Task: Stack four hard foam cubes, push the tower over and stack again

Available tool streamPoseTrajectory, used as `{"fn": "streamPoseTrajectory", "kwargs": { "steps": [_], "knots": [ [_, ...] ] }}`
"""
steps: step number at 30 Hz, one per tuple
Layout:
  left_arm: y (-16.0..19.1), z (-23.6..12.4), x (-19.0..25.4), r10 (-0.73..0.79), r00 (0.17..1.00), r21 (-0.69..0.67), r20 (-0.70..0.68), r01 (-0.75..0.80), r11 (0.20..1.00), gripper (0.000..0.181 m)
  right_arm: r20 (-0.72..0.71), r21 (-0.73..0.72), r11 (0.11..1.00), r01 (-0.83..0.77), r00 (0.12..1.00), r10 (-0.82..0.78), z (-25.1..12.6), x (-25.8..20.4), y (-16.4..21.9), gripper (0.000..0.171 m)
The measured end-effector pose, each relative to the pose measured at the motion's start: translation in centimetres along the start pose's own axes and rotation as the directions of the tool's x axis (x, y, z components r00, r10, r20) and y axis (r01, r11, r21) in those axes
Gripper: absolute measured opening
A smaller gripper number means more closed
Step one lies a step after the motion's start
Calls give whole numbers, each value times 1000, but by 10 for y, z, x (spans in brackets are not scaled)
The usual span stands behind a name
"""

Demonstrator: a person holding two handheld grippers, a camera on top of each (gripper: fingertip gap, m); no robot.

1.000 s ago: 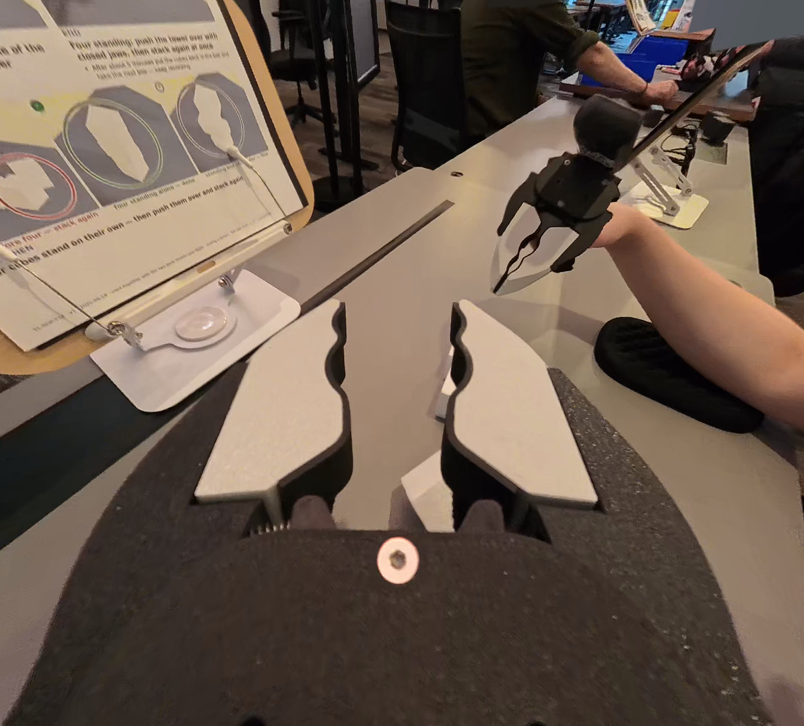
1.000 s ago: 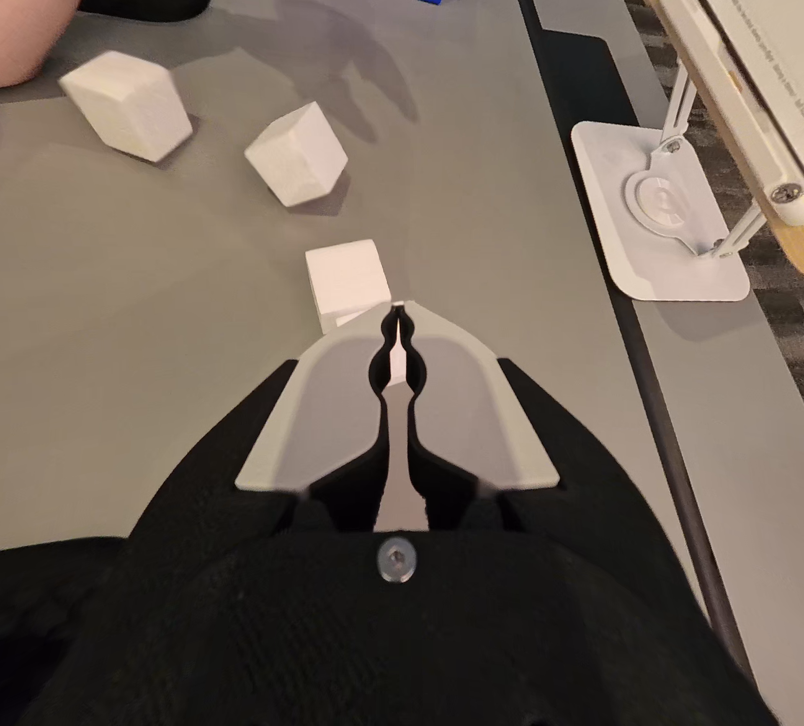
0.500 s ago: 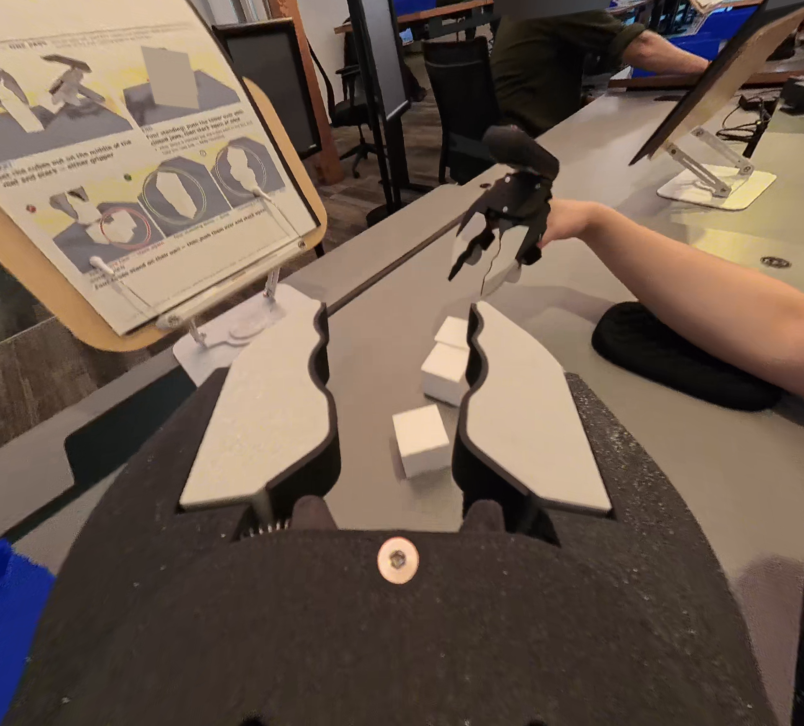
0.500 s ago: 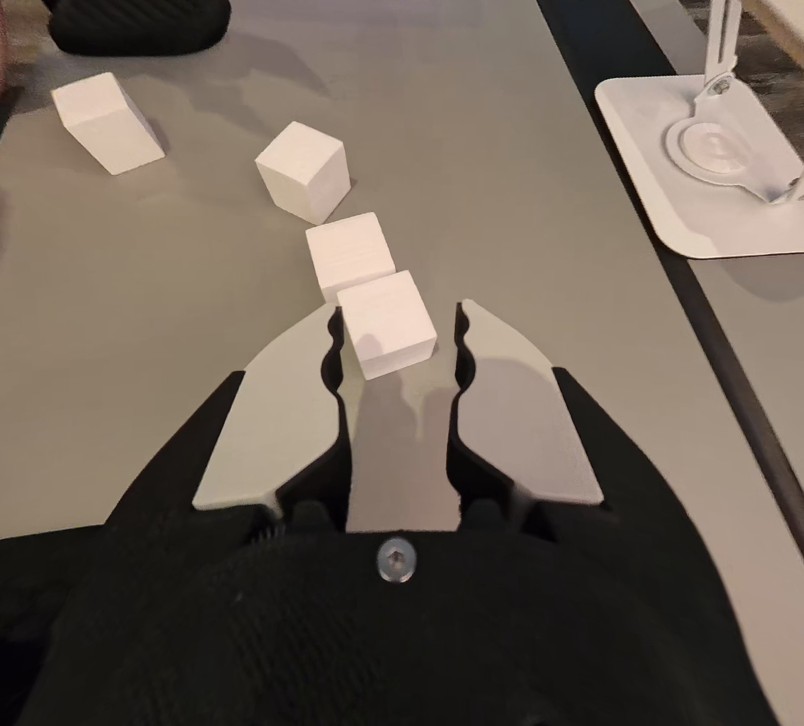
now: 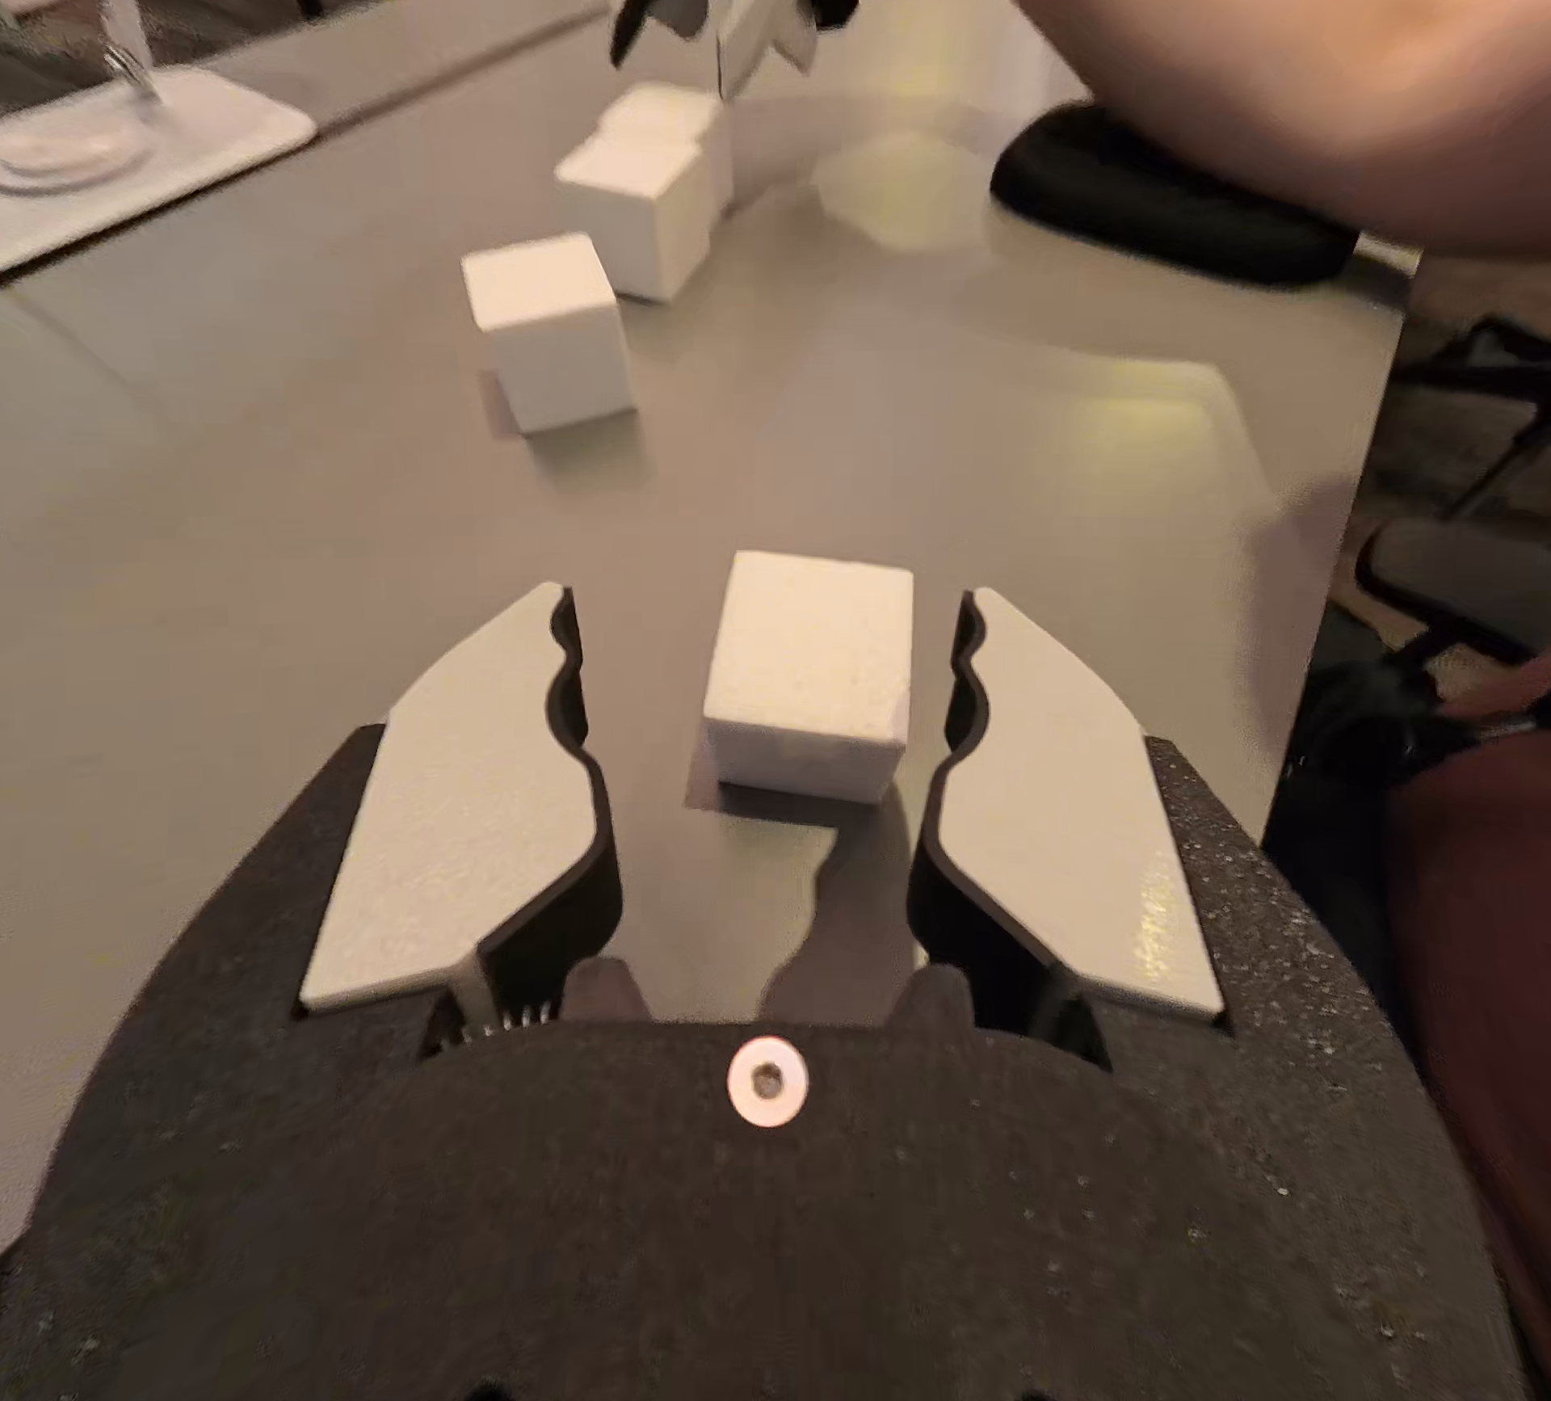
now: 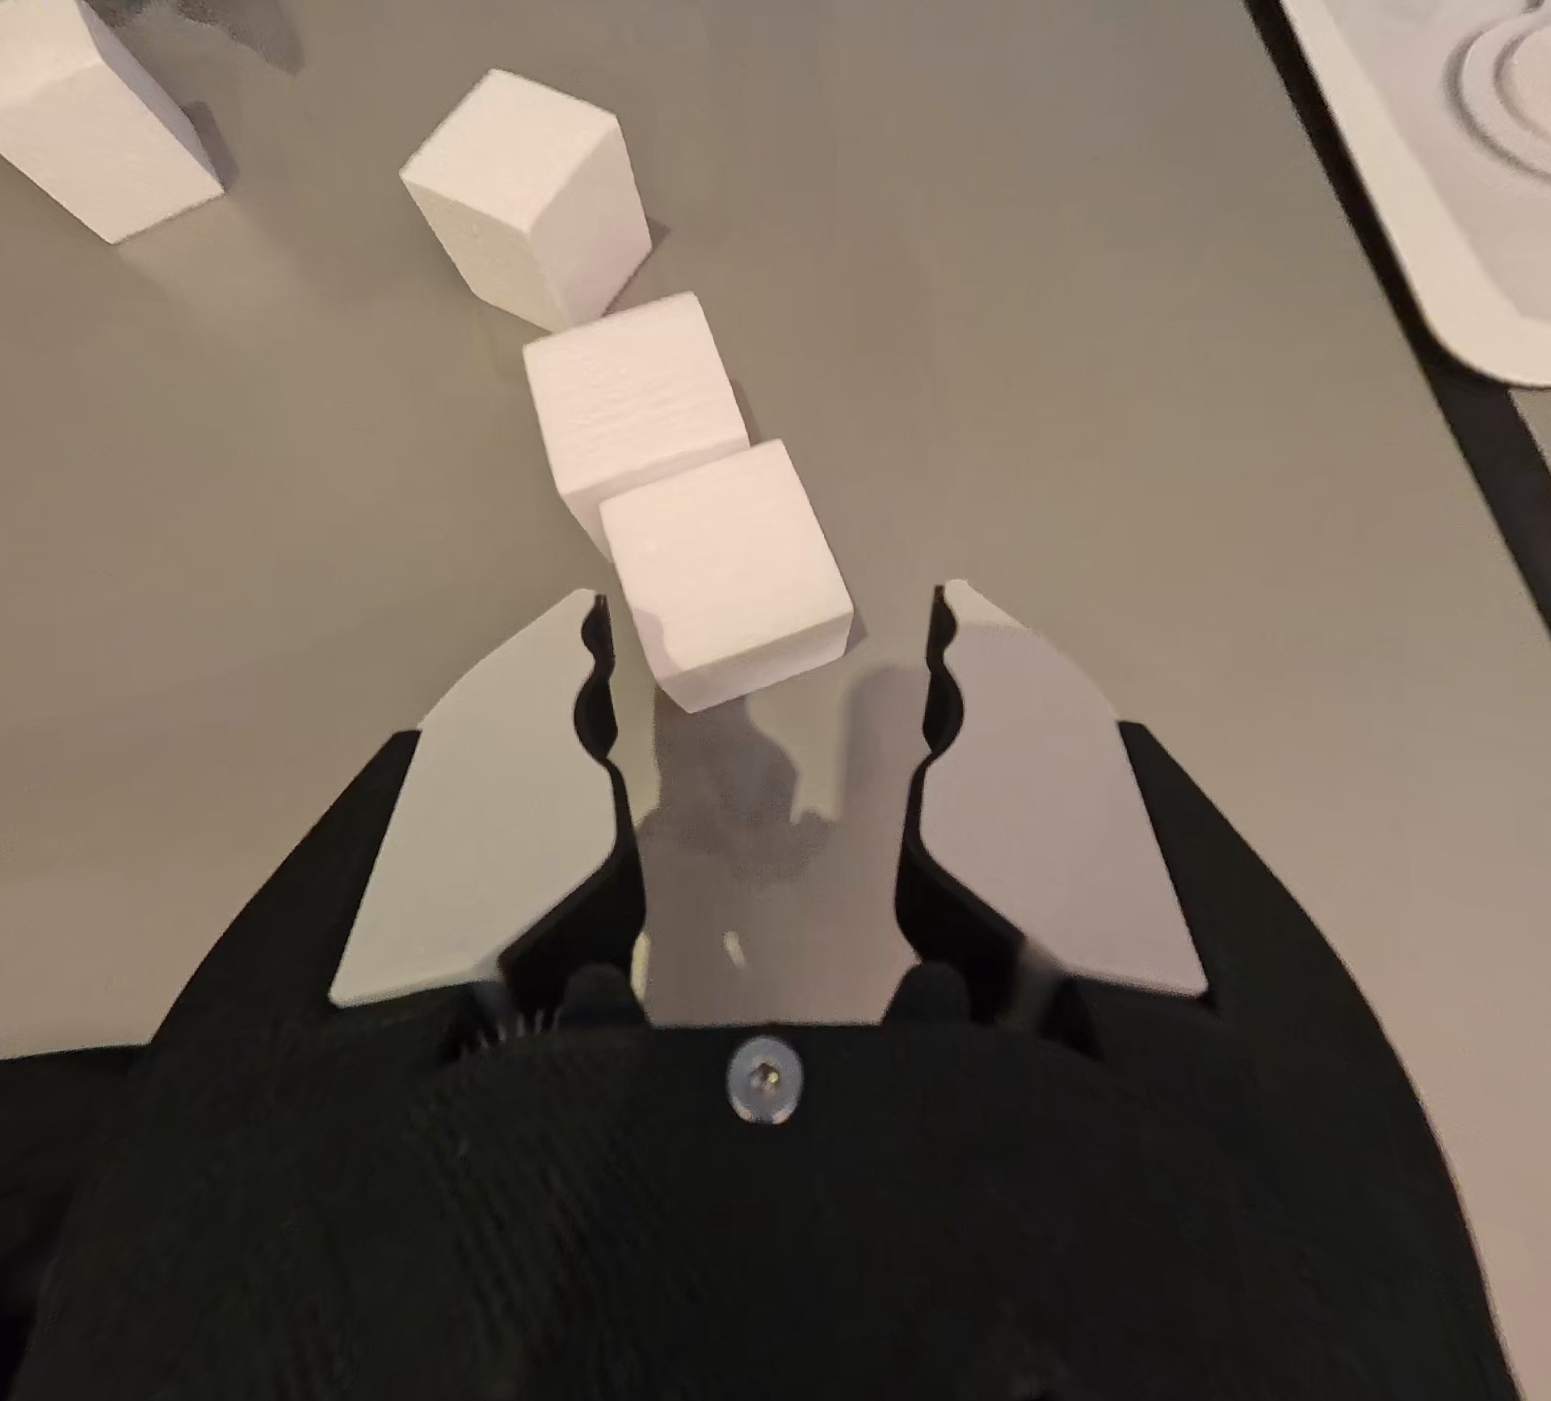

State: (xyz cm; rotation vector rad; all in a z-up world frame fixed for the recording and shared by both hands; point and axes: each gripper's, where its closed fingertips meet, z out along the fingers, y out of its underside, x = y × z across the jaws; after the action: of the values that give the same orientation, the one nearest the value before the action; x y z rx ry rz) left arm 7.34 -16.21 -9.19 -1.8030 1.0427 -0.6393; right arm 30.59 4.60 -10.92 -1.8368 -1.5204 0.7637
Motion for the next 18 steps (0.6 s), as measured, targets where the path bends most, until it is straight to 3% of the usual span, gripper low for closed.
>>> {"fn": "streamPoseTrajectory", "kwargs": {
  "steps": [4, 7, 9, 12, 18],
  "knots": [
    [26, 19, 2, 36, 999, -125, 7, -34, 992, 82, 9, -30, 1000, 3, 1000, -2, 9, -2, 9, 80],
    [27, 29, 1, 22, 1000, -110, -2, -22, 994, 58, 6, -35, 999, 21, 1000, -21, 15, -2, 10, 78],
    [22, 30, -5, 29, 999, -99, 16, -27, 995, 57, 8, -40, 999, 34, 999, -33, 20, -1, 9, 76],
    [-6, 31, -10, 46, 999, -38, -8, -46, 998, 57, 49, -49, 997, 53, 998, -51, 25, -7, 10, 62],
    [-89, 77, -44, 168, 986, 1, -5, -168, 986, 57, 22, -5, 1000, -8, 1000, 8, -6, 2, 15, 62]
  ]
}}
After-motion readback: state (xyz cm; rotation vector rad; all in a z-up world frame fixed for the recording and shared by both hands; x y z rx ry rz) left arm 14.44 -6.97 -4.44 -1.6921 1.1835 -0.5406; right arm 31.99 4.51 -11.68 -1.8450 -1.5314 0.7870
